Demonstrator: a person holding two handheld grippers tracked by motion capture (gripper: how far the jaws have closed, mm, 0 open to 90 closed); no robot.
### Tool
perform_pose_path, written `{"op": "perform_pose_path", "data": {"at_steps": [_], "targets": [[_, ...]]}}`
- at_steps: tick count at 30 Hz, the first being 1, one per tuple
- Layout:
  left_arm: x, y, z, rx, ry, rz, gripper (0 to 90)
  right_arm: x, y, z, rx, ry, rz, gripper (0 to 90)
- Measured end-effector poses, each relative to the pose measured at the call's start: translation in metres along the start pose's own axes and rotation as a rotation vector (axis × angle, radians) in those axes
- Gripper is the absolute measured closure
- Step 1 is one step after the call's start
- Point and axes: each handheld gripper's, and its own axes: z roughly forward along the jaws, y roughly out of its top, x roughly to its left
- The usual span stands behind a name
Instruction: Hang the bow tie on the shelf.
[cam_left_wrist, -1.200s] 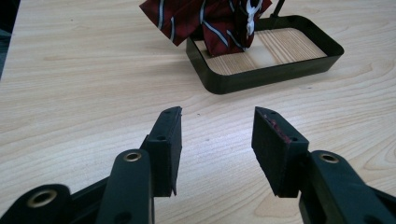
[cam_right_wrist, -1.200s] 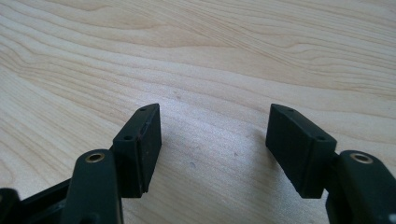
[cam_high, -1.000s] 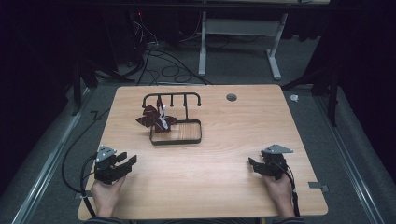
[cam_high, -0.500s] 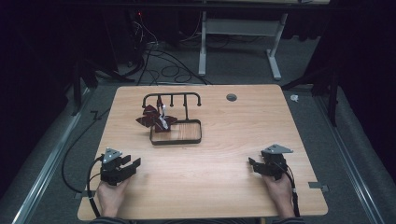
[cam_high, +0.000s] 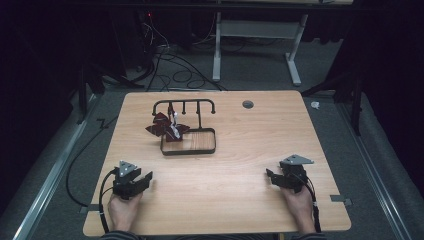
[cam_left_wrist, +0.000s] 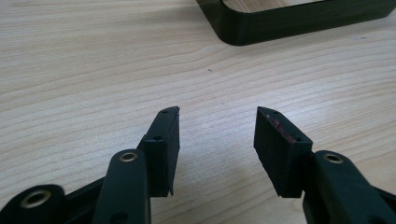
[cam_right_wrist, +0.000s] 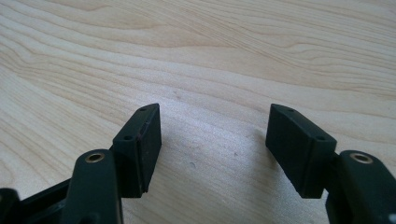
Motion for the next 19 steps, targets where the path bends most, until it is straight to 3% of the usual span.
{"op": "perform_pose_path", "data": {"at_steps": [7,19], "targets": [[-0.0036,-0.0074,0.0104,-0.001,0.066,0.033,50.8,-0.0001,0.0000,0.0001,-0.001,0.000,-0.001,37.3],[-0.0018,-0.0076,0.0110,0.001,0.079,0.004,43.3,0.0000,0.0000,0.0000,-0.001,-0.001,0.000,37.3]]}}
